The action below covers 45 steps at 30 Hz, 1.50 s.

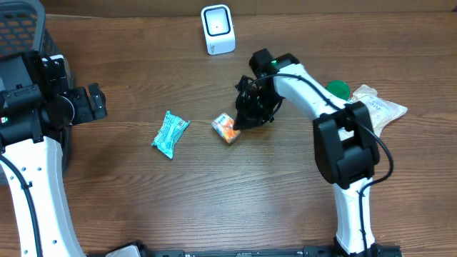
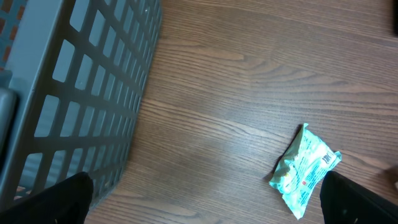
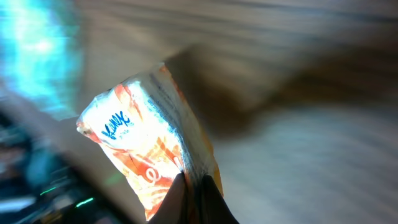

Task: Scan the item barcode
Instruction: 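Lift the Kleenex pack and carry it up to the scanner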

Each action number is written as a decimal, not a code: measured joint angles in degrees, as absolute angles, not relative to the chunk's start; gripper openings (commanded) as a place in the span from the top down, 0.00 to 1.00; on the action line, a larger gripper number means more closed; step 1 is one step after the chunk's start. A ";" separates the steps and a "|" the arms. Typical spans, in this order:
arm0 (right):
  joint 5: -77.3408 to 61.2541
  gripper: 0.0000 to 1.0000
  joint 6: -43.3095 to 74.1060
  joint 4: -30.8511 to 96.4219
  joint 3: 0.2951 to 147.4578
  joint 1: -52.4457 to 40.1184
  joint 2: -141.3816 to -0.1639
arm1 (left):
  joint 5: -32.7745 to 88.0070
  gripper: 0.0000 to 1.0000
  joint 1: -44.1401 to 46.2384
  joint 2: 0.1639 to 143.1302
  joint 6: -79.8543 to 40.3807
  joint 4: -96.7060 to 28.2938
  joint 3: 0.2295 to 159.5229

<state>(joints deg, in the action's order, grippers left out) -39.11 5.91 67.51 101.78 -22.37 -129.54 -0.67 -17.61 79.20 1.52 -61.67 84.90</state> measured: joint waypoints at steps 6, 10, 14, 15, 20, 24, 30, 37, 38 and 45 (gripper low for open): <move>-62.72 0.96 5.19 66.57 102.00 -17.06 -125.75 | -0.67 0.00 -17.61 79.20 1.52 -61.69 84.90; -75.55 0.96 4.97 65.45 102.06 -13.76 -125.40 | -0.67 0.00 -17.61 79.20 1.52 -61.67 84.90; -83.07 0.96 6.79 65.19 102.06 -12.71 -125.40 | -0.67 0.00 -17.61 79.20 1.52 -61.67 84.90; -84.05 0.96 7.77 65.21 102.06 -12.69 -125.40 | -0.67 0.00 -17.61 79.20 1.52 -61.67 84.90; -86.96 0.96 12.05 65.21 102.06 -12.69 -125.40 | -0.69 0.00 -17.61 79.20 1.52 -61.69 84.90; -87.70 0.96 16.32 65.19 102.06 -12.69 -125.40 | -0.69 0.00 -17.61 79.20 1.52 -61.67 84.90; -87.99 0.96 21.56 65.12 102.06 -12.69 -125.40 | -0.69 0.00 -17.61 79.20 1.52 -61.67 84.90; -87.99 0.96 22.52 62.37 102.06 -12.69 -125.40 | -0.67 0.00 -17.61 79.20 1.52 -61.65 84.90; -87.88 0.96 21.61 60.93 102.06 -12.69 -125.40 | -0.69 0.00 -17.61 79.20 1.52 -61.67 84.90; -71.00 0.96 19.35 63.70 102.13 -14.72 -125.40 | -0.67 0.00 -17.61 79.20 1.52 -61.69 84.90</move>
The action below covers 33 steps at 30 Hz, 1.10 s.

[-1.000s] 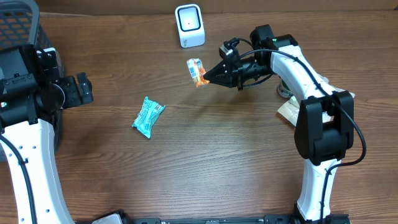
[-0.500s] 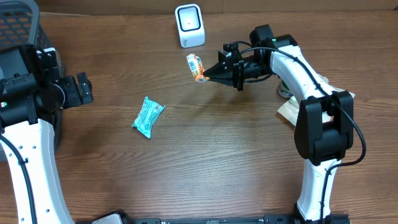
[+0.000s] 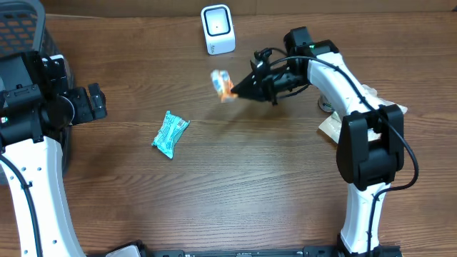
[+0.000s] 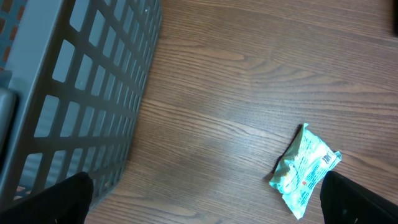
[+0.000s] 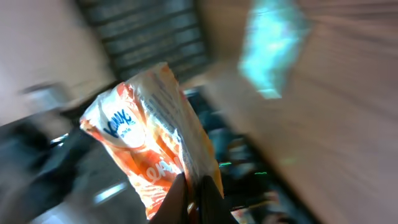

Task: Scan the item barcode
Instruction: 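Lift the Kleenex pack and carry it up to the scanner, then hold the Kleenex pack in front of the scanner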

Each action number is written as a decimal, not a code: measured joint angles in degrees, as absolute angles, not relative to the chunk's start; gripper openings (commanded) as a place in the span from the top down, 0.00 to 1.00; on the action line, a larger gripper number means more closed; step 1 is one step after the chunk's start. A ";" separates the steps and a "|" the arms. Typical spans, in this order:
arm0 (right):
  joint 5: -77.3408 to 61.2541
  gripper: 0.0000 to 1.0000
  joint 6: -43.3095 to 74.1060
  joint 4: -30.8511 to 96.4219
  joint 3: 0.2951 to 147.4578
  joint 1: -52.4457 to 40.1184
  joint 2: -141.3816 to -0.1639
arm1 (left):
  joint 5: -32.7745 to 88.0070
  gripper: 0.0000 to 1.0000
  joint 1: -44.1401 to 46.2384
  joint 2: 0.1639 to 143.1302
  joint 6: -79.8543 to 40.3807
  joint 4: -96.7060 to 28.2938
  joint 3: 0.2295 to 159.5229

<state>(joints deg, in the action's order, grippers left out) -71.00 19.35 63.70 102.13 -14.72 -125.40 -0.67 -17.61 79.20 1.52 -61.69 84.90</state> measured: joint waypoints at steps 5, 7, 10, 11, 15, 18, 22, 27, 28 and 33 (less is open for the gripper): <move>-50.65 0.96 19.25 70.74 105.43 -19.33 -125.43 | -0.67 0.00 -17.61 79.20 1.52 -61.69 84.90; -41.67 0.96 19.51 74.61 110.61 -21.28 -125.43 | -0.67 0.00 -17.61 79.20 1.52 -61.69 84.90; -26.63 0.96 20.84 78.89 122.04 -23.77 -125.43 | -0.69 0.00 -17.61 79.20 1.52 -61.67 84.90; -22.11 0.96 21.12 79.24 125.29 -24.43 -125.43 | -0.67 0.00 -17.61 79.20 1.52 -61.69 84.90; -1.41 0.96 22.50 75.37 135.24 -27.49 -125.10 | -0.67 0.01 -17.61 79.20 1.52 -61.67 84.90; 12.86 0.96 21.96 66.43 136.70 -29.89 -124.64 | -0.67 0.00 -17.61 79.20 1.52 -61.67 84.90; 26.74 0.96 18.83 51.77 135.61 -32.42 -124.70 | -0.69 0.00 -17.61 79.20 1.52 -61.69 84.90; 33.65 0.96 10.83 35.73 134.56 -32.97 -126.10 | -0.69 0.00 -17.61 79.20 1.52 -61.63 84.90; 34.35 0.96 8.86 32.82 134.54 -32.93 -126.82 | -0.67 0.00 -17.61 79.20 1.52 -61.71 84.90; 36.49 0.96 -2.11 23.64 134.43 -32.71 -133.12 | -0.67 0.00 -17.61 79.20 1.52 -61.69 84.90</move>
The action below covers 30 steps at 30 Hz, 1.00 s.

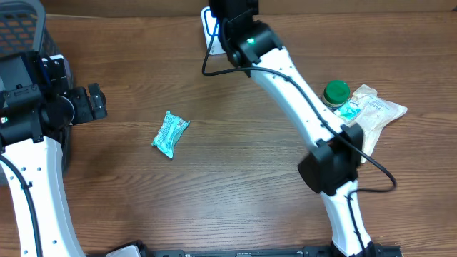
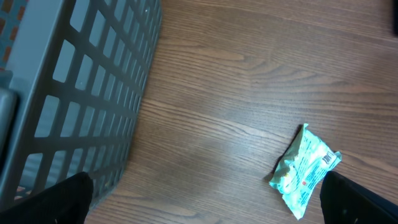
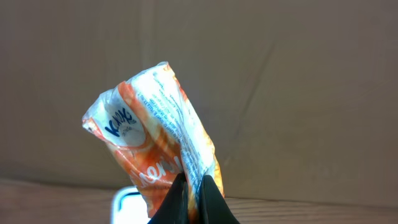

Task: Scan the item barcode
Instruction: 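Hold the Kleenex pack in front of the scanner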

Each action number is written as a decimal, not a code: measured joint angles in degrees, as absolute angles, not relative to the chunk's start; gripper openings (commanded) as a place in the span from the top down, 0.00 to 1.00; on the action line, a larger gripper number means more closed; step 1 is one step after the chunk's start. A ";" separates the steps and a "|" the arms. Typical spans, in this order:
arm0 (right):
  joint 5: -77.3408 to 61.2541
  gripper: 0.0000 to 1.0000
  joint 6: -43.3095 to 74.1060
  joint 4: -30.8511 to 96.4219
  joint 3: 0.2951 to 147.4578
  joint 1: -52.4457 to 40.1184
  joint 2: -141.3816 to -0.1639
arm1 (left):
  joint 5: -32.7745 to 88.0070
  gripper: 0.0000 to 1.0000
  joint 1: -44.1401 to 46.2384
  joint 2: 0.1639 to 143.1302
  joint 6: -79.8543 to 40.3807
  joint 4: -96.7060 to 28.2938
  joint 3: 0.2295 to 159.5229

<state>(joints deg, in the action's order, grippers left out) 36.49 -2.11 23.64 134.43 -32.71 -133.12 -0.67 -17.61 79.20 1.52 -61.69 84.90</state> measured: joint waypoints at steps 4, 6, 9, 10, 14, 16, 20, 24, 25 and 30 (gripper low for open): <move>37.30 0.96 -11.03 19.31 133.71 -32.71 -139.00 | -0.67 0.00 -17.61 79.20 1.52 -61.69 84.90; 38.13 0.96 -14.59 18.00 133.40 -32.73 -141.84 | -0.69 0.00 -17.61 79.20 1.52 -61.69 84.90; 39.62 0.96 -17.91 16.60 133.01 -32.73 -145.23 | -0.67 0.00 -17.61 79.20 1.52 -61.67 84.90; 40.01 0.96 -18.63 16.43 132.97 -32.71 -146.21 | -0.67 0.00 -17.61 79.20 1.52 -61.67 84.90; 40.91 0.96 -20.27 16.23 132.79 -32.71 -148.38 | -0.67 0.00 -17.61 79.20 1.52 -61.65 84.90; 40.97 0.96 -20.75 15.62 132.77 -32.71 -148.75 | -0.69 0.00 -17.61 79.20 1.52 -61.67 84.90; 41.15 0.96 -21.21 14.13 132.75 -32.71 -148.77 | -0.69 0.00 -17.61 79.20 1.52 -61.67 84.90; 41.19 0.96 -21.30 13.28 132.75 -32.71 -148.77 | -0.67 0.01 -17.61 79.20 1.52 -61.69 84.90; 41.21 0.96 -21.28 13.19 132.75 -32.71 -148.77 | -0.67 0.00 -17.61 79.20 1.52 -61.67 84.90; 41.32 0.96 -21.32 13.17 132.75 -32.71 -148.77 | -0.67 0.00 -17.61 79.20 1.52 -61.67 84.90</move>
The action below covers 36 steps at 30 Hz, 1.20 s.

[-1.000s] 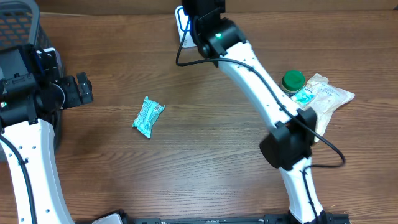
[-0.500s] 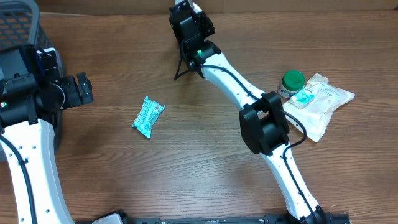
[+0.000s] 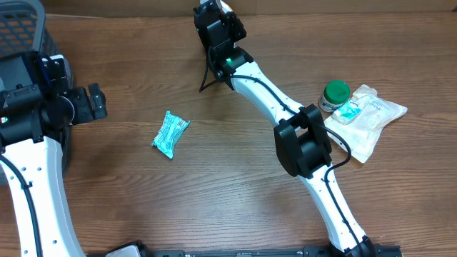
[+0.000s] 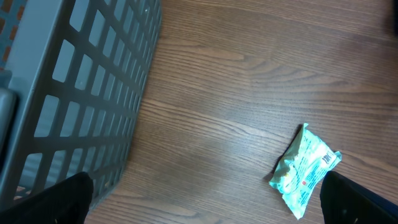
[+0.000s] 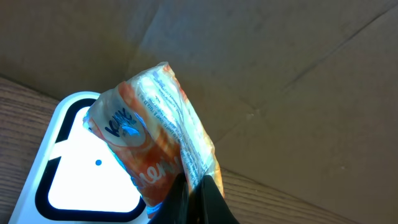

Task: Scan the item barcode
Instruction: 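Hold the Kleenex pack in front of the scanner, then carry the Kleenex pack right and set it beside the jar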

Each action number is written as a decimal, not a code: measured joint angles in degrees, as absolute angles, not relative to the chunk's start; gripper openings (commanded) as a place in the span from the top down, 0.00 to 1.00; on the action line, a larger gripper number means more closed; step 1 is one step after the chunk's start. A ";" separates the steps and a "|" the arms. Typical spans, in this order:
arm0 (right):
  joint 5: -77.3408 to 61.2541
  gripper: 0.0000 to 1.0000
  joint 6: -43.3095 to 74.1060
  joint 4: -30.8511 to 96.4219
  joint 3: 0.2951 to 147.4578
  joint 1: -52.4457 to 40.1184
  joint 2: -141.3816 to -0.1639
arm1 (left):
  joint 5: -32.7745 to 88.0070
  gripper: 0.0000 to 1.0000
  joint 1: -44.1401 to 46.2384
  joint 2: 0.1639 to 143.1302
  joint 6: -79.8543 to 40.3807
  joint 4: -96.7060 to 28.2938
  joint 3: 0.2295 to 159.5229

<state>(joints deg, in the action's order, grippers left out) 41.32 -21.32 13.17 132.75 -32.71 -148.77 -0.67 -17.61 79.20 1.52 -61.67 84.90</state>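
Observation:
My right gripper [image 5: 194, 184] is shut on the edge of an orange and white snack packet [image 5: 152, 134]. The packet hangs right in front of the lit face of the white barcode scanner [image 5: 68, 180]. In the overhead view the right gripper [image 3: 216, 25] is at the table's far edge and the arm hides the scanner. A teal packet [image 3: 170, 133] lies on the table left of centre and also shows as teal packet [image 4: 306, 171] in the left wrist view. My left gripper [image 4: 205, 199] is open and empty above the wood, near the basket.
A grey mesh basket [image 4: 81, 93] stands at the far left, next to the left arm. A green-lidded jar [image 3: 335, 93] and a pale plastic bag [image 3: 375, 114] lie at the right. A cardboard wall [image 5: 280, 74] runs behind the scanner.
The right gripper has moved closer to the scanner with the orange packet. The scanner's lit face now fills the lower left behind the packet. The left arm and teal packet have not moved.
The right gripper was shut on the orange packet low over the middle of the table. Then it held the packet raised to the right of the scanner, then up near the back wall, and now directly before the scanner's face. The left arm stayed still.

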 measured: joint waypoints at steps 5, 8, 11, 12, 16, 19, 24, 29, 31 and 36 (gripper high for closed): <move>41.34 0.96 -21.71 14.17 132.75 -32.71 -148.77 | -0.67 0.01 -17.61 79.20 1.52 -61.67 84.90; 41.36 0.96 -22.09 16.19 132.75 -32.73 -148.77 | -0.69 0.00 -17.61 79.20 1.52 -61.67 84.90; 41.32 0.96 -20.86 19.05 132.75 -32.77 -148.70 | -0.69 0.00 -17.61 79.20 1.52 -61.67 84.90; 41.28 0.96 -20.14 20.21 132.75 -32.77 -148.62 | -0.69 0.00 -17.61 79.20 1.52 -61.67 84.90; 37.45 0.96 -15.25 28.77 132.62 -32.77 -146.34 | -0.67 0.00 -17.61 79.20 1.52 -61.69 84.90; 29.74 0.96 -8.23 39.51 132.29 -32.71 -141.05 | -0.67 0.00 -17.61 79.20 1.52 -61.67 84.90; 14.24 0.96 5.72 56.62 132.20 -31.68 -128.20 | -0.69 0.00 -17.61 79.20 1.52 -61.67 84.90; 4.01 0.96 14.85 73.93 133.23 -26.48 -116.77 | -0.69 0.00 -17.61 79.20 1.52 -61.67 84.90; 2.31 0.96 17.02 80.73 133.71 -23.44 -115.44 | -0.69 0.00 -17.61 79.20 1.52 -61.67 84.90; 0.16 0.96 21.34 90.98 131.96 -15.27 -117.71 | -0.67 0.00 -17.61 79.20 1.52 -61.67 84.90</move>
<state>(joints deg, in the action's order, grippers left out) 0.16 21.34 90.98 131.96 -15.27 -117.71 -0.67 -17.61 79.20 1.52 -61.67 84.90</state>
